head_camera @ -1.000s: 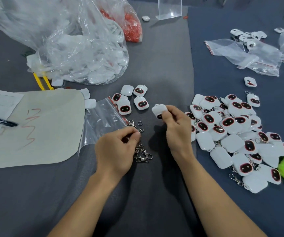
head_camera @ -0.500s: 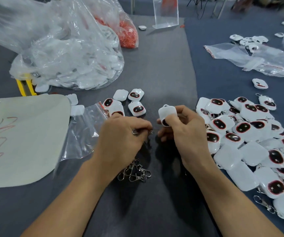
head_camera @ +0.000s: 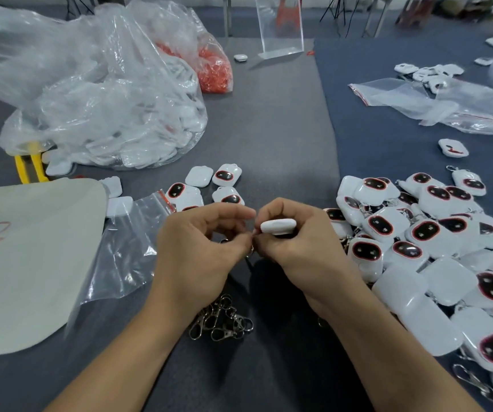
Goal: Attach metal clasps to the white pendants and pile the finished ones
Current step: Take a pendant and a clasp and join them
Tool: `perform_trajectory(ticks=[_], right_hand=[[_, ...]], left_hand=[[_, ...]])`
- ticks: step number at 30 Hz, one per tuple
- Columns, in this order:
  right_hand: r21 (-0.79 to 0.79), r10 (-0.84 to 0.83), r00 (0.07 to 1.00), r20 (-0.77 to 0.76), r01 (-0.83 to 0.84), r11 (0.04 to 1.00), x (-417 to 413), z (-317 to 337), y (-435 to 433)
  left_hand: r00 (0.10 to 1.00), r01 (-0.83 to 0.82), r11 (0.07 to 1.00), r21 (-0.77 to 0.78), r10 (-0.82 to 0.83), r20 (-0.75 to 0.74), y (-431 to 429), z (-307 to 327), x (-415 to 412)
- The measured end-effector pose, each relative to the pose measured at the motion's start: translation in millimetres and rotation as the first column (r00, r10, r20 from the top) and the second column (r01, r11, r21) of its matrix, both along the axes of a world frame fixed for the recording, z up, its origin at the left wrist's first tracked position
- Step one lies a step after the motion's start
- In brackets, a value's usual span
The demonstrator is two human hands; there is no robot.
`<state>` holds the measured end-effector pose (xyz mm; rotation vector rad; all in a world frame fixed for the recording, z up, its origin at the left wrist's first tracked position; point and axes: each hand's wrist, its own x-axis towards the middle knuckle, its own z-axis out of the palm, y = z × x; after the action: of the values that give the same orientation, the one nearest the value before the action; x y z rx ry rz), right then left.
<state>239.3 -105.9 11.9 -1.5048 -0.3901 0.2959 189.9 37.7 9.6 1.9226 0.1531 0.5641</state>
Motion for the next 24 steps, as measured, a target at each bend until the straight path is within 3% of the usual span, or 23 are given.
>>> perform_trajectory(ticks=[7,16,21,24], right_hand=[[0.033,-0.055,0.994,-0.096,0.059,0.998,3.0,4.0,-2.5],[-0.057,-0.025,0.995,-0.099,0.020,0.998,3.6,2.8,-3.9],[-0.002,0.030,0.989,-0.143,-0.031,1.000,4.5,5.4,-5.2],[0.011,0.054,0.987,-0.151,-0.053,0.999,3.6,7.6,-7.1]], left_hand=[[0.997,0.046,0.985,0.167,-0.036,-0.062,0.0,2.1,-5.7],[1.000,0.015,0.975,0.224,-0.010,-0.022,1.8,3.0,-9.1],[0.989,-0.145,0.901,0.410,0.116,0.095,0.7,9.4,-12.5],[0.979,-0.185,0.877,0.442,0.127,0.159,1.4,6.6,-12.2]])
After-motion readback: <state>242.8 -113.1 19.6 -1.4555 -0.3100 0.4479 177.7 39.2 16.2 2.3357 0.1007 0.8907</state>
